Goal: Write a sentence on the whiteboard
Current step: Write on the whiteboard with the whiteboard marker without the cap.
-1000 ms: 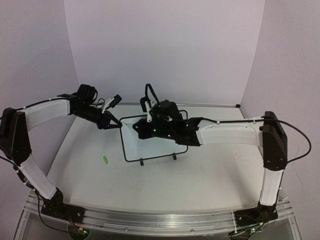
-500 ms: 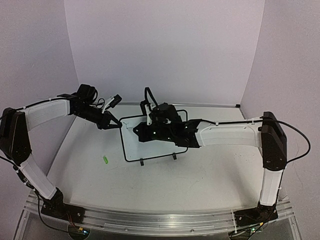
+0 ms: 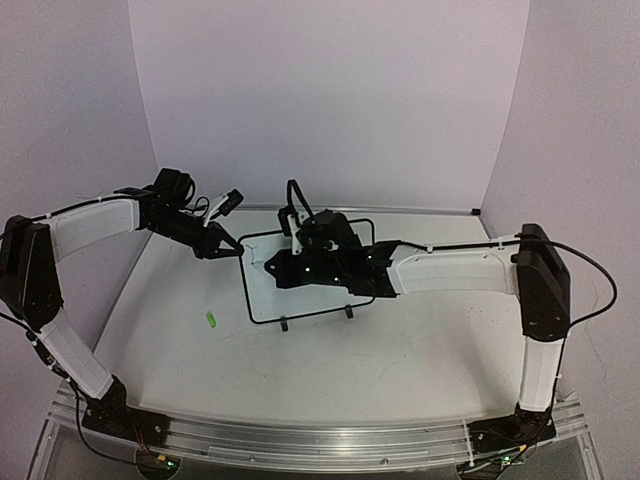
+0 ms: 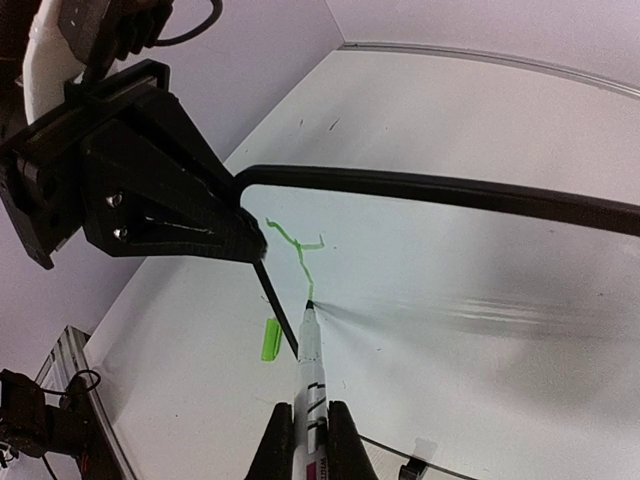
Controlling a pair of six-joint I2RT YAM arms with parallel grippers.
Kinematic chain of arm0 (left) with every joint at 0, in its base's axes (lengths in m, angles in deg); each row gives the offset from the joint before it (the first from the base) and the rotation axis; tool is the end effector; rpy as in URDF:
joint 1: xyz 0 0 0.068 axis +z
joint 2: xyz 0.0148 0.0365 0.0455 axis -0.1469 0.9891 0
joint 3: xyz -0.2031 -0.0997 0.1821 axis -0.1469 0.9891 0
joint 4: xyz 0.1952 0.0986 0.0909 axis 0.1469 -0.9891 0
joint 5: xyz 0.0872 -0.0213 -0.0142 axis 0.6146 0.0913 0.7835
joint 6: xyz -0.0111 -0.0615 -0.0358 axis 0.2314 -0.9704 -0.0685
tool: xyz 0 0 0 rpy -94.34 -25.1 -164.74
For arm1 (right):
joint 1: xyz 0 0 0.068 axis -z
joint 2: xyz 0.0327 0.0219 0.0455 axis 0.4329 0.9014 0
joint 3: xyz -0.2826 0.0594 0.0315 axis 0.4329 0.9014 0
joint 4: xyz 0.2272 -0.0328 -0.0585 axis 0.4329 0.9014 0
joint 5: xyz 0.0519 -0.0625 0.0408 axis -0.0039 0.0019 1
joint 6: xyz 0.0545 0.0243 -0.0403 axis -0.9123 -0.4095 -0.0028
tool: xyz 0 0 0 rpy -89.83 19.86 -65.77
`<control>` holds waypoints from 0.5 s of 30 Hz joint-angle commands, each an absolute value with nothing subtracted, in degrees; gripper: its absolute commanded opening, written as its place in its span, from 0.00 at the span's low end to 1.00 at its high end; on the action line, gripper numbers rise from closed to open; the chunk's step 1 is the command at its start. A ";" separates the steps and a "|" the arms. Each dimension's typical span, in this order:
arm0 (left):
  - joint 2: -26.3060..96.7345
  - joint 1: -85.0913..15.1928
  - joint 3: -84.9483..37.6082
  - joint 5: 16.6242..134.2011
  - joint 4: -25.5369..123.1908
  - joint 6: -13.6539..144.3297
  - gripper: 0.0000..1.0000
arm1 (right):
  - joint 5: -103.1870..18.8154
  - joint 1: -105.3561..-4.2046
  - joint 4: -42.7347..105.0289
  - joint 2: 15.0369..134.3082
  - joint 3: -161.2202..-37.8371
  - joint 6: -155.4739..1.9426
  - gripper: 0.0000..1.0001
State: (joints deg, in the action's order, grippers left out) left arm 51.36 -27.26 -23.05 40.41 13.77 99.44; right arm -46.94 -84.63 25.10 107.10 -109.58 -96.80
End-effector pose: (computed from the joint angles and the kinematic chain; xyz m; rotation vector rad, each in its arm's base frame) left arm 0.2938 -0.1431 0.2835 1.1130 2.0727 -0.8991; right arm 0.2434 0.4106 0.2725 -0.6174 2.0157 1.0002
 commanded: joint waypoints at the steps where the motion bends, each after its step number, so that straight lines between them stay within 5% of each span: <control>1: 49.83 -26.80 -23.13 45.88 14.33 100.74 0.00 | -47.07 -84.54 25.28 108.42 -109.72 -97.46 0.00; 15: 49.94 -26.79 -23.22 46.04 14.25 100.87 0.00 | -46.75 -84.55 21.37 109.11 -112.28 -97.70 0.00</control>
